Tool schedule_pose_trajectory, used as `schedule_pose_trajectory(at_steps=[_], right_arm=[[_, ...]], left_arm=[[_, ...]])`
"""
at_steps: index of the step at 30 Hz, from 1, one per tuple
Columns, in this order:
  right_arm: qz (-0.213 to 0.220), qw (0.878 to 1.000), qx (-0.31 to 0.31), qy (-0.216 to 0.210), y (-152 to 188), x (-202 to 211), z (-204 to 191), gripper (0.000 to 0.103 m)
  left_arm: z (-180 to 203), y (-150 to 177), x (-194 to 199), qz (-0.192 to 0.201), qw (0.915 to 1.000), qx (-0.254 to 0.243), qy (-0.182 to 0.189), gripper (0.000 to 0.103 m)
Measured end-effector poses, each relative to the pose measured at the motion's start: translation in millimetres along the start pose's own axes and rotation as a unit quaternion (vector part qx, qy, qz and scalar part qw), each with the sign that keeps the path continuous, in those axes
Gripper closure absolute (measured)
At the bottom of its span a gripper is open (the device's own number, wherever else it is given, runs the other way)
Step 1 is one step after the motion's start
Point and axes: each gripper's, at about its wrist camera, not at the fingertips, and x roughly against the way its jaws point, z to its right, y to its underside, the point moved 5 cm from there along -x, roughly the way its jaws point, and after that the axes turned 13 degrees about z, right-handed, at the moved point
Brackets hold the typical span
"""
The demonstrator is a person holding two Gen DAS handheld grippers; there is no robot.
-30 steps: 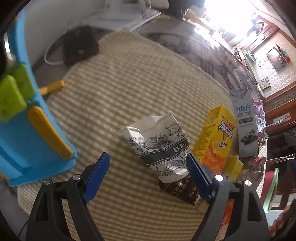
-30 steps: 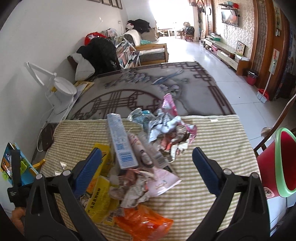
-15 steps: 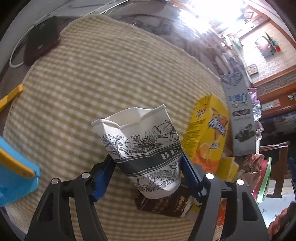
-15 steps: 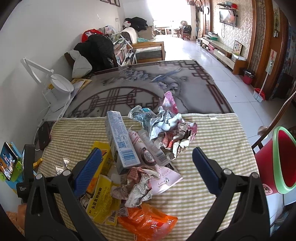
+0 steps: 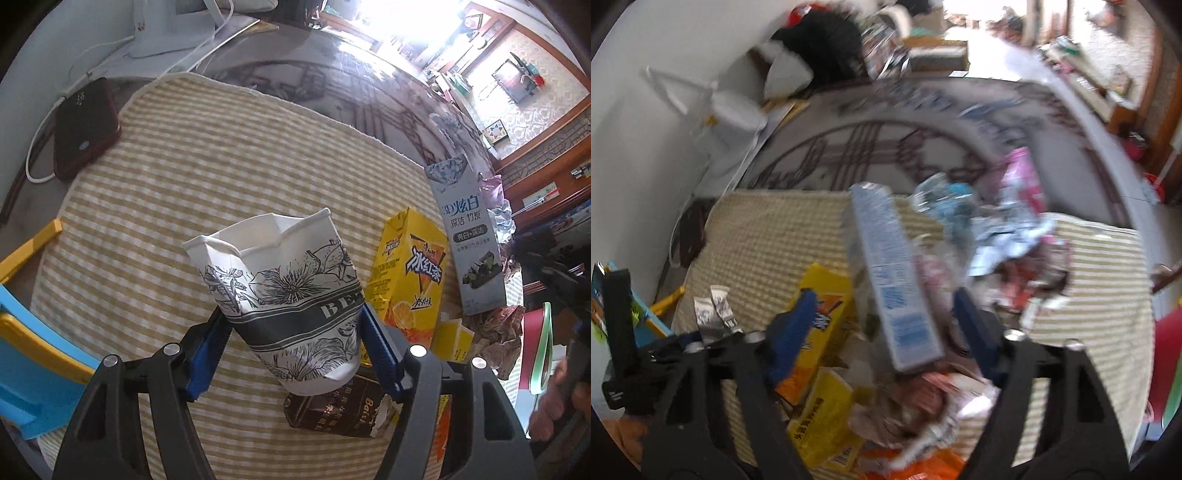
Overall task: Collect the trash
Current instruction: 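Grasp the white toothpaste box with the right gripper while the left holds the cup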
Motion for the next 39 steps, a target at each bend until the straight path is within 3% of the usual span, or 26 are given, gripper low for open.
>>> schedule_pose_trajectory(at_steps=[1,8,11,15,21,24,27,29,30,39], right_arm=[[-0.014,1.000,0.000,-0.003,2,-9,0,0.046],[-0.053,0.999,0.014,-0.002,3,-38,3,0.045],[-0.060,0.997,0.040,0.010,3,-47,-5,0.027],[-0.077,0.993,0.087,0.033,12,-60,-14,0.025],[-0.081,0.994,0.065,0.013,12,-61,-8,0.025],[-0.092,0.996,0.013,-0.018,14,-64,-1,0.025],[-0.102,0.992,-0.055,-0.047,20,-65,9,0.036],[-0.096,0.993,-0.050,-0.043,20,-61,8,0.043],[-0.085,0.995,-0.042,-0.034,17,-56,8,0.054],[-0.066,0.998,0.004,0.006,14,-46,6,0.053]], left_arm=[[1,-2,1,0.002,1.0000,0.000,0.000,0.037],[-10,-6,7,0.001,1.0000,-0.001,0.002,0.037],[-10,-3,5,-0.002,1.0000,0.004,0.004,0.037],[-5,-6,4,0.001,1.0000,-0.001,0.005,0.037],[-4,-7,1,-0.004,1.0000,0.003,0.004,0.036],[-3,-8,3,0.000,1.0000,0.002,0.004,0.036],[-4,-9,5,0.004,1.0000,0.002,0.003,0.036],[-5,-9,6,0.004,1.0000,0.002,0.000,0.036],[-5,-8,6,0.003,1.0000,0.003,0.000,0.036],[1,-7,15,0.014,0.9999,-0.009,-0.001,0.036]])
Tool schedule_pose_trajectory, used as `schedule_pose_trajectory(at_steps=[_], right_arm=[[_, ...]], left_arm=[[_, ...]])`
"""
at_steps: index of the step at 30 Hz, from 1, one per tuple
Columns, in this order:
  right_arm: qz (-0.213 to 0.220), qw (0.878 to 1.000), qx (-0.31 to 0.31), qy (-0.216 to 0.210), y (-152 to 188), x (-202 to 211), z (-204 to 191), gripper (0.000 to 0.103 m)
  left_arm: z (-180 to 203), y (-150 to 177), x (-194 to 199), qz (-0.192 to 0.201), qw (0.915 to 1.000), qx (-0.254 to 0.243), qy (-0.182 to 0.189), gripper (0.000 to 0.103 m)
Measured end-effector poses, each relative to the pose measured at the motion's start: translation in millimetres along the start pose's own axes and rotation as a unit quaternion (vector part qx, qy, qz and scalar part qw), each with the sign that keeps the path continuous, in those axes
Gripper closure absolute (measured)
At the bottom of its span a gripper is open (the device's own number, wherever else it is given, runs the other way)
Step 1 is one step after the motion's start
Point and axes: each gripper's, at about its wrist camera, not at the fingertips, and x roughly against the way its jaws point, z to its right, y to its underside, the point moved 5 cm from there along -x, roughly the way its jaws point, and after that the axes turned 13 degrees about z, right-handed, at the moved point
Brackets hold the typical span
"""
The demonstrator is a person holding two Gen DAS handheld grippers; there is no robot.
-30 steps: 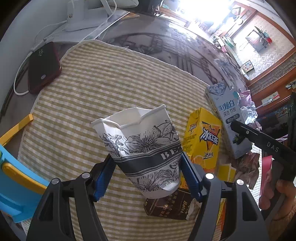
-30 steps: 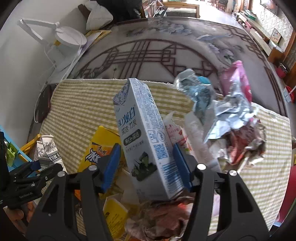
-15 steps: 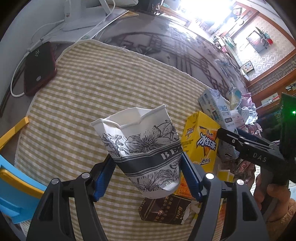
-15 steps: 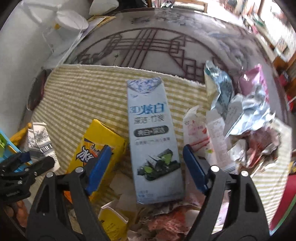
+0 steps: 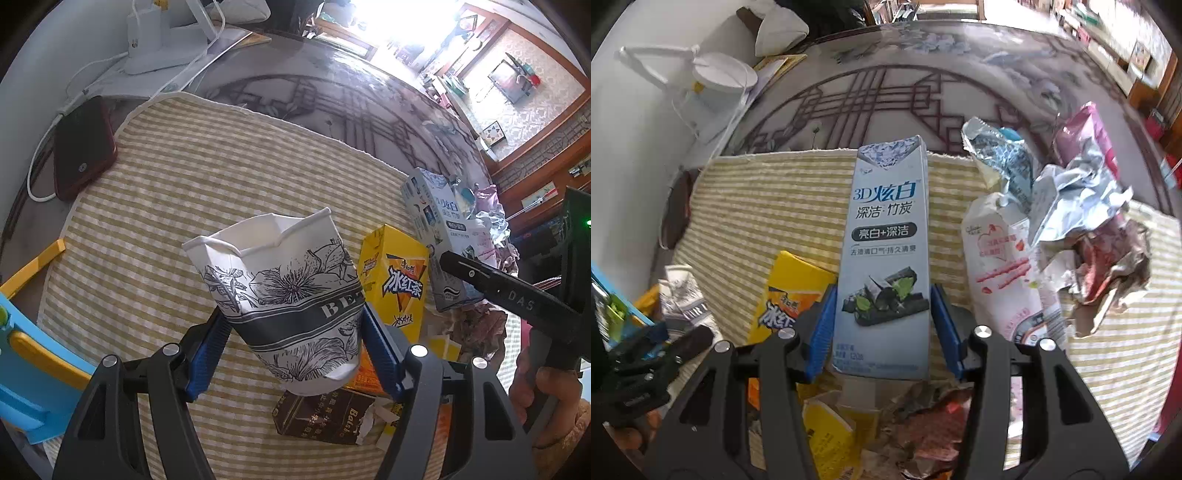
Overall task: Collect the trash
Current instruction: 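Grasp the white toothpaste box with the right gripper while the left holds the cup, then lift and carry the cup and toothpaste box in both grippers to the red bin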
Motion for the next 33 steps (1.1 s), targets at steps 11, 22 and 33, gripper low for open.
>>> schedule_pose_trajectory(at_steps=[11,22,33], right_arm=[[0.033,0.999,0.017,0.014,1,16,-9,0.056],[0.150,0.989,-0.004,0.007,-9,118,-11,0.056],[0.173,0.984,-0.032,0.033,14,156,22,0.056]], left_arm=[[-4,0,11,0.012,0.9999,0.004,-0.004,0.036],[27,-5,30,0.036,0.9988,-0.023,0.022,0.036],[77,-5,44,0.056,0.9948,-0.069,0.050,0.036]])
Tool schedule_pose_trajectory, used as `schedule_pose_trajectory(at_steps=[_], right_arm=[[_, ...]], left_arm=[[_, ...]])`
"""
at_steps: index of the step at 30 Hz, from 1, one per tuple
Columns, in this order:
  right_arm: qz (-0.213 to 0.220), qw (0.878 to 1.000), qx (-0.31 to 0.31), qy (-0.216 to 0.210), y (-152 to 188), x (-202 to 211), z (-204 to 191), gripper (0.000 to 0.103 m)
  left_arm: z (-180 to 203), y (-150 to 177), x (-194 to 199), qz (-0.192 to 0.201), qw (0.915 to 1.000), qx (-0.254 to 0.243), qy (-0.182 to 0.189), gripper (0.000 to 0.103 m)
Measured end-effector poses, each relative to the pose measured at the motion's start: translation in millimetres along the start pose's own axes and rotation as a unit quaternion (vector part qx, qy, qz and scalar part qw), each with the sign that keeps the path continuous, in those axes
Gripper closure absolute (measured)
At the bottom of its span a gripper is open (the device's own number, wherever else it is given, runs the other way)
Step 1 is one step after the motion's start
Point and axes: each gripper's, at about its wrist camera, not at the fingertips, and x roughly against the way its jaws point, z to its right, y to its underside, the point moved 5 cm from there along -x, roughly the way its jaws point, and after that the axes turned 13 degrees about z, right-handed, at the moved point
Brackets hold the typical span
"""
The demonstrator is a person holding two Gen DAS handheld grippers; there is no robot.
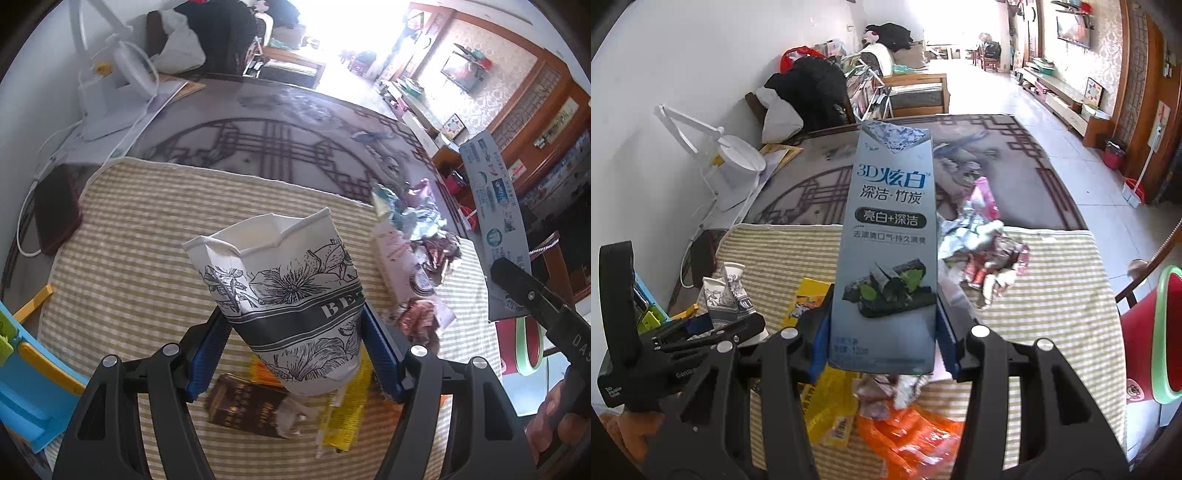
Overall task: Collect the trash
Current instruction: 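Lift and carry the cup and toothpaste box in both grippers to the red bin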
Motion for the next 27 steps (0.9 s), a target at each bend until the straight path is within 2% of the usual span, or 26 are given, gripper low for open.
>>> schedule_pose_trajectory(at_steps=[15,27], right_arm=[[0.001,1.000,0.002,-0.016,4,17,51,0.056],[0.014,1.000,-0.015,0.009,-3,42,133,0.056]], left_arm=[[66,17,2,0.005,0.9999,-0.012,-0.007,0.036],[143,14,-7,0.019,0.9992,-0.033,0.011,0.036]])
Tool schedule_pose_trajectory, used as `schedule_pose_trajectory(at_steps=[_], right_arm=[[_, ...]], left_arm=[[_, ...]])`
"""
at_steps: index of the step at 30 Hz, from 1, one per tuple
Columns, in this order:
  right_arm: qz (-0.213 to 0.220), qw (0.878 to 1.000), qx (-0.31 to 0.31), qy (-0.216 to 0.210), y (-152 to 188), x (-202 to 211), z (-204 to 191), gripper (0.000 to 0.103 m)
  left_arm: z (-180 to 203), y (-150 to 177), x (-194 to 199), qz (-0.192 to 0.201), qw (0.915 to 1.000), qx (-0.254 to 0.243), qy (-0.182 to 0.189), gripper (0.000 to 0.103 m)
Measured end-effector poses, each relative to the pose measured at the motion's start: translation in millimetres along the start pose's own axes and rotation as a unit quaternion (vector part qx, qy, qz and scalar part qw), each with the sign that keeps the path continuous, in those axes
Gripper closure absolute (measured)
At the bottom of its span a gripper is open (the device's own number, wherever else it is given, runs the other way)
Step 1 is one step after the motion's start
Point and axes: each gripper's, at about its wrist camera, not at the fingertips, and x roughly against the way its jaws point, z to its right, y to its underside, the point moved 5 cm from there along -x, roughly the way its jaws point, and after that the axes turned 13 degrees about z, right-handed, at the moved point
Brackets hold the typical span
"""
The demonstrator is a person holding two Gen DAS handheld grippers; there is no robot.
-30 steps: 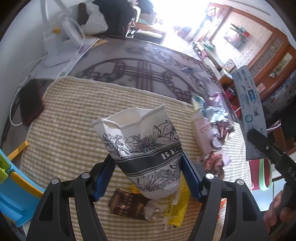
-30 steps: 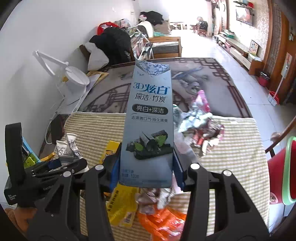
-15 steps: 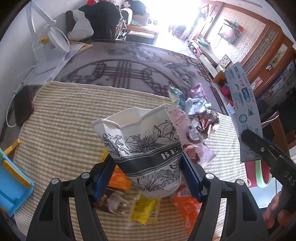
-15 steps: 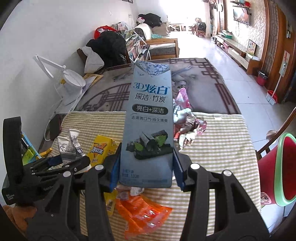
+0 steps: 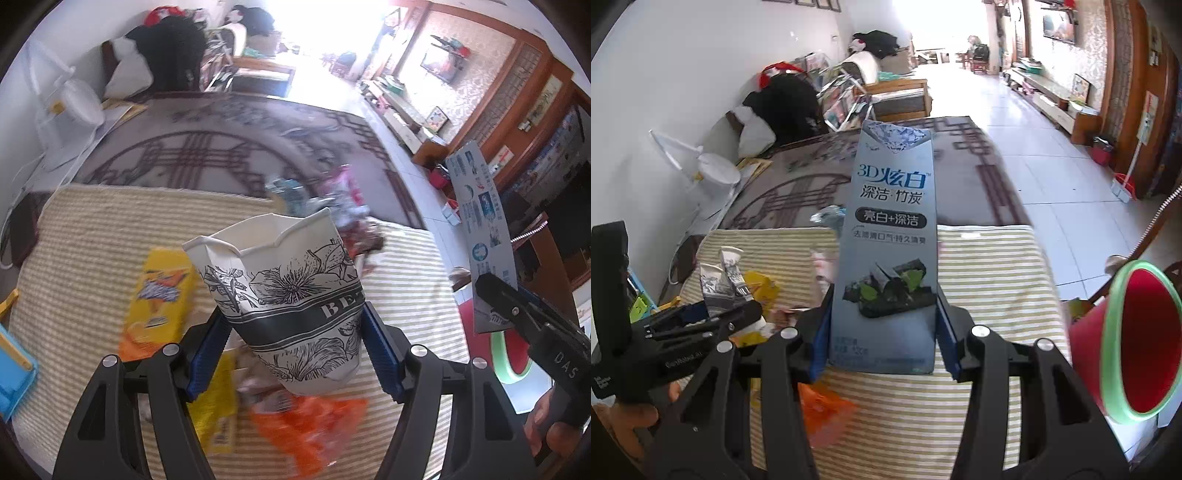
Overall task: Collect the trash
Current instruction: 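Lift and carry the cup and toothpaste box in both grippers to the red bin, then open both grippers to drop the cup and box into the red bin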
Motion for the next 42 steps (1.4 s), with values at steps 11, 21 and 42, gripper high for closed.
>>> schedule_pose_trajectory(at_steps=[11,21,42], right_arm=[[0.014,0.996,-0.064,0.058,9,39,110,0.056],[0.019,0.977,-0.144,0.156,33,79,228,0.056],[0.027,0.940,-0.220,0.258,75,135,322,0.037]], left_arm=[[118,4,-12,0.000,0.9964,-0.064,0.057,0.036],[226,16,-22,-0.018,0.9821,-0.126,0.138,0.036],[386,47,-52,-0.070,0.9350,-0.211,0.277,0.015]])
